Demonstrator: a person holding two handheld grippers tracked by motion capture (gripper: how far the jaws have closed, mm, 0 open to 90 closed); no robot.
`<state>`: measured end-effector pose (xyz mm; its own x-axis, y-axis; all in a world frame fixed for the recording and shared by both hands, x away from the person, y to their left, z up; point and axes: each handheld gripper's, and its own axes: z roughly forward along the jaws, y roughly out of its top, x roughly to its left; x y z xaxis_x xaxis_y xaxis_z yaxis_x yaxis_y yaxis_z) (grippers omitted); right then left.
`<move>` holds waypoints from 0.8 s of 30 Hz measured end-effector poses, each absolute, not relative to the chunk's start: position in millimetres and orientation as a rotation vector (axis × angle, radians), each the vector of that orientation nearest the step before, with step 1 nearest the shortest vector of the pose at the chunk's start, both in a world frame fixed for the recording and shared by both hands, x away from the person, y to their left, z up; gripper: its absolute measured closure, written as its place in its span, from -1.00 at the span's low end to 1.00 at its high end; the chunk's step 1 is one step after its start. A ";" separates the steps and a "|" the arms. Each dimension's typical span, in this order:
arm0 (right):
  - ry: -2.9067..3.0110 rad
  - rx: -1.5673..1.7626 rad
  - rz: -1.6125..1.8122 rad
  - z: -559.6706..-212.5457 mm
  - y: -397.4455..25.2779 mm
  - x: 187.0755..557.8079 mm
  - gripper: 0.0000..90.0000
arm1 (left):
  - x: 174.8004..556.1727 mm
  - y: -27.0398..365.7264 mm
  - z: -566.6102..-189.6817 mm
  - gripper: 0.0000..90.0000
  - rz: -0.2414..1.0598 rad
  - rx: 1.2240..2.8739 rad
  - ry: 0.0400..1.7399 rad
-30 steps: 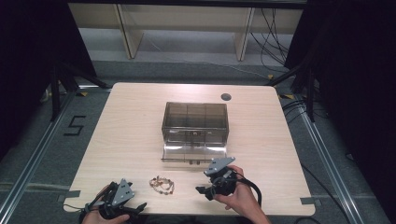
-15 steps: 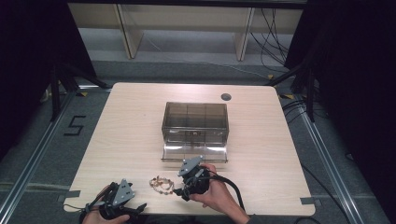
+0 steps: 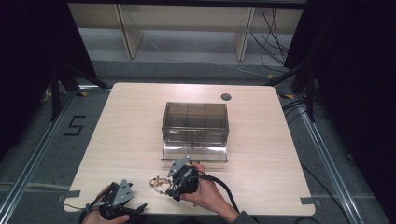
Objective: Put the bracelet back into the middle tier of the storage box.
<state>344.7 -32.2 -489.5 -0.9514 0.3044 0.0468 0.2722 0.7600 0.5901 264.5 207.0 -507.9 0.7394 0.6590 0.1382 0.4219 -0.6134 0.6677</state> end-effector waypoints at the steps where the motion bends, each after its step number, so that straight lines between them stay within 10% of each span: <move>1: 2.899 0.482 0.965 -490.2 -30.5 344.6 -0.15 | 265.5 207.5 -507.2 -0.66 0.519 2.308 0.795; 18: 2.934 0.477 0.922 -500.1 -13.8 352.1 -0.17 | 265.7 208.6 -506.4 -0.66 0.514 2.321 0.789; 24: 2.898 0.466 0.885 -500.6 -8.5 351.0 0.27 | 265.0 208.3 -506.6 -0.66 0.508 2.311 0.793</move>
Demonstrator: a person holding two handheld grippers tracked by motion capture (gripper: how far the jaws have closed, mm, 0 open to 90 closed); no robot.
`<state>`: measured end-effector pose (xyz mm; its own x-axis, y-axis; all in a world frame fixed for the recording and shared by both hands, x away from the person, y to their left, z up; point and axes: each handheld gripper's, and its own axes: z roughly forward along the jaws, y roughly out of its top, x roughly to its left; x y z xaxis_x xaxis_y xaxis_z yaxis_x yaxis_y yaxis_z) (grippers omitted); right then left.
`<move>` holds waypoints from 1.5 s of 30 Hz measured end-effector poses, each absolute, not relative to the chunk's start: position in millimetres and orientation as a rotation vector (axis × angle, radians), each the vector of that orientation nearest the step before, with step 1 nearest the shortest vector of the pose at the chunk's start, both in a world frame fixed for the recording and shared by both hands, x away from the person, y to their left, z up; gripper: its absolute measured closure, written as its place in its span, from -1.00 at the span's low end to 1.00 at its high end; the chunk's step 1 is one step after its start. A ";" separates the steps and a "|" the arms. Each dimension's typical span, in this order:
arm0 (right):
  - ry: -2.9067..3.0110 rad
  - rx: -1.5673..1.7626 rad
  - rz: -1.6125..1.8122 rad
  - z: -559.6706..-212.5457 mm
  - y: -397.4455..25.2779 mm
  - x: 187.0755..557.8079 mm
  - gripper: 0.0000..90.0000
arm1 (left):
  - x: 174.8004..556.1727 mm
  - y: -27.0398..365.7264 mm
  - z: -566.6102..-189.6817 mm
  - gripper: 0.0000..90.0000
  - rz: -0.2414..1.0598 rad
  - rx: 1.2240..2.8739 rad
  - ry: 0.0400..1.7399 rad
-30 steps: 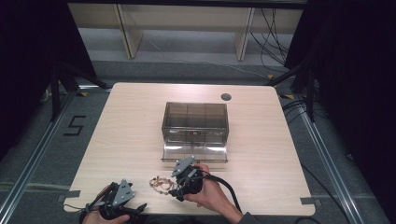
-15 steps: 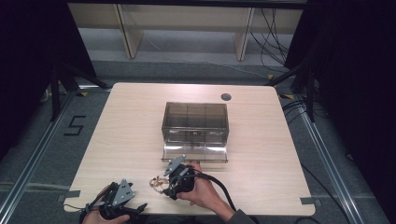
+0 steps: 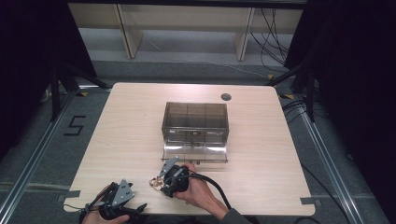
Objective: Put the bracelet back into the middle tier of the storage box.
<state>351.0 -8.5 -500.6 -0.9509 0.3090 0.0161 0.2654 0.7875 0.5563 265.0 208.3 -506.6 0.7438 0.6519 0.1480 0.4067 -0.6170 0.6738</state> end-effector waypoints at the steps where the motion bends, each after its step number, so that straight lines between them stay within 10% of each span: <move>1: 2.900 0.460 0.877 -499.7 -8.9 351.5 0.41 | 265.5 208.0 -506.4 -0.66 0.514 2.305 0.787; 10: 2.946 0.406 0.896 -497.5 -11.4 355.8 0.86 | 264.9 208.2 -506.4 -0.65 0.506 2.312 0.792; 45: 2.767 0.579 0.914 -380.3 -135.1 354.1 0.88 | 265.8 206.3 -507.9 -0.65 0.505 2.314 0.780</move>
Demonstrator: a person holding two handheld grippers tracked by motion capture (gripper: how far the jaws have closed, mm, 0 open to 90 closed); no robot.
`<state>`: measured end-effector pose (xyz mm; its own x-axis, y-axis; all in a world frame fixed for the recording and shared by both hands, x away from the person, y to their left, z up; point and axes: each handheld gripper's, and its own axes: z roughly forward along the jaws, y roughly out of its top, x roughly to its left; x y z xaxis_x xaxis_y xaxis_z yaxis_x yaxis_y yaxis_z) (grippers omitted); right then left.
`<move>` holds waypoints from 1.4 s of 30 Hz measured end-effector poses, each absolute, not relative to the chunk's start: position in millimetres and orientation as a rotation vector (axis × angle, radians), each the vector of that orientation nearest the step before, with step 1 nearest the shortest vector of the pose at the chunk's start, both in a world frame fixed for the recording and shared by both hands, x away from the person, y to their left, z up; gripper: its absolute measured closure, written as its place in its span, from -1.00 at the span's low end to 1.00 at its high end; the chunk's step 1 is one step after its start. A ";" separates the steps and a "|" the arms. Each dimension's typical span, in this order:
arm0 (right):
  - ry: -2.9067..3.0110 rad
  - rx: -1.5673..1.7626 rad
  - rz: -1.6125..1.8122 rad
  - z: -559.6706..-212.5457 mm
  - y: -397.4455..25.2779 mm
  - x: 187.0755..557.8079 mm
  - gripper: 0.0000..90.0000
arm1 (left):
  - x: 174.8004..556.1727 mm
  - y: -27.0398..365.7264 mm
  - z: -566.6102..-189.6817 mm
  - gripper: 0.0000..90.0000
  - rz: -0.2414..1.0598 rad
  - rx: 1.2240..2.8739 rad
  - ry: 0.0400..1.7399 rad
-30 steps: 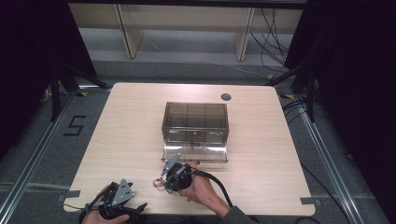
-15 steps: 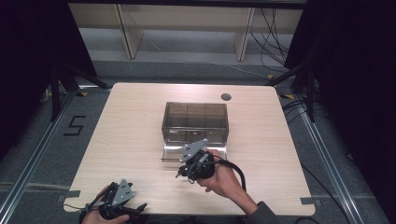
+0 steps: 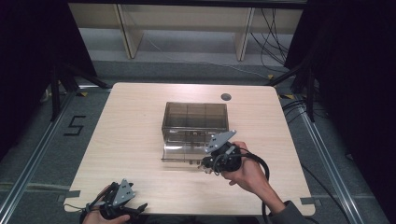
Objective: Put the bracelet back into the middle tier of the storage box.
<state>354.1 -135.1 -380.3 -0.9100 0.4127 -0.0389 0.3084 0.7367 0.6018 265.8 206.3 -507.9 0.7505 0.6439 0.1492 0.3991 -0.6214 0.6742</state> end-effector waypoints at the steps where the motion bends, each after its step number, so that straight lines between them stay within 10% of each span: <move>1: 2.766 0.567 0.907 -379.4 -137.6 355.1 0.88 | 266.0 206.7 -507.5 -0.65 0.507 2.316 0.780; 42: 2.790 0.618 0.706 -339.3 -166.2 398.6 0.88 | 265.8 205.8 -508.2 -0.65 0.503 2.319 0.776</move>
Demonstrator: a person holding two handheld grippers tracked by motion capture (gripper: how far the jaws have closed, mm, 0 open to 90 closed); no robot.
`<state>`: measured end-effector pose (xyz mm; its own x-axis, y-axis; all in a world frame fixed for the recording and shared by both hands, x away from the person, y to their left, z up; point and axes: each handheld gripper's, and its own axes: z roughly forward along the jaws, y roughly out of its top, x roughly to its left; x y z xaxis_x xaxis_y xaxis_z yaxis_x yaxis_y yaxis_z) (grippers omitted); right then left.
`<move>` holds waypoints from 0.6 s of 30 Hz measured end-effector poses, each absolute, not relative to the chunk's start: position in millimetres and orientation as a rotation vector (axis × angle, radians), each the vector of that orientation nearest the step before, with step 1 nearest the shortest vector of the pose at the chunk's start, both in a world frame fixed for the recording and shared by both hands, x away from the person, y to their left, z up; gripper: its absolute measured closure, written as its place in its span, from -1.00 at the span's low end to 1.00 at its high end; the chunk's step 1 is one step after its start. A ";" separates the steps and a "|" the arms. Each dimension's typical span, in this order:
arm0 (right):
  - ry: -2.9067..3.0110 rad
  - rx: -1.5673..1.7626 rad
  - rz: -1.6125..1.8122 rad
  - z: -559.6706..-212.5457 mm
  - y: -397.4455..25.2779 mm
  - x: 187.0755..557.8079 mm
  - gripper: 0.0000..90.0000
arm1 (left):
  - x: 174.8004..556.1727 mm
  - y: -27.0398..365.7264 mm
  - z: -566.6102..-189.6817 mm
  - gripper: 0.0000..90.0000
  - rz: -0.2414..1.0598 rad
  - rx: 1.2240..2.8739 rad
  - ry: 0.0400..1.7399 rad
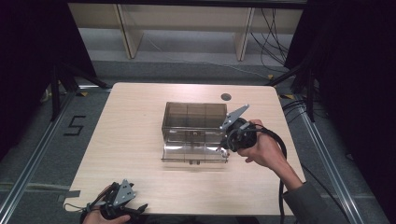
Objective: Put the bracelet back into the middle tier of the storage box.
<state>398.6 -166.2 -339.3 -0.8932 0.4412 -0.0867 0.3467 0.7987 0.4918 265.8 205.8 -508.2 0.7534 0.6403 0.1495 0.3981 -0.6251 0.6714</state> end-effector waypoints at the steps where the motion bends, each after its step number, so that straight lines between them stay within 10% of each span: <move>1: 2.793 0.631 0.694 -339.1 -165.7 399.0 0.88 | 266.4 206.1 -507.7 -0.65 0.505 2.317 0.775; 18: 2.838 0.673 0.641 -366.7 -151.3 422.4 0.88 | 265.9 206.1 -507.8 -0.65 0.504 2.318 0.770</move>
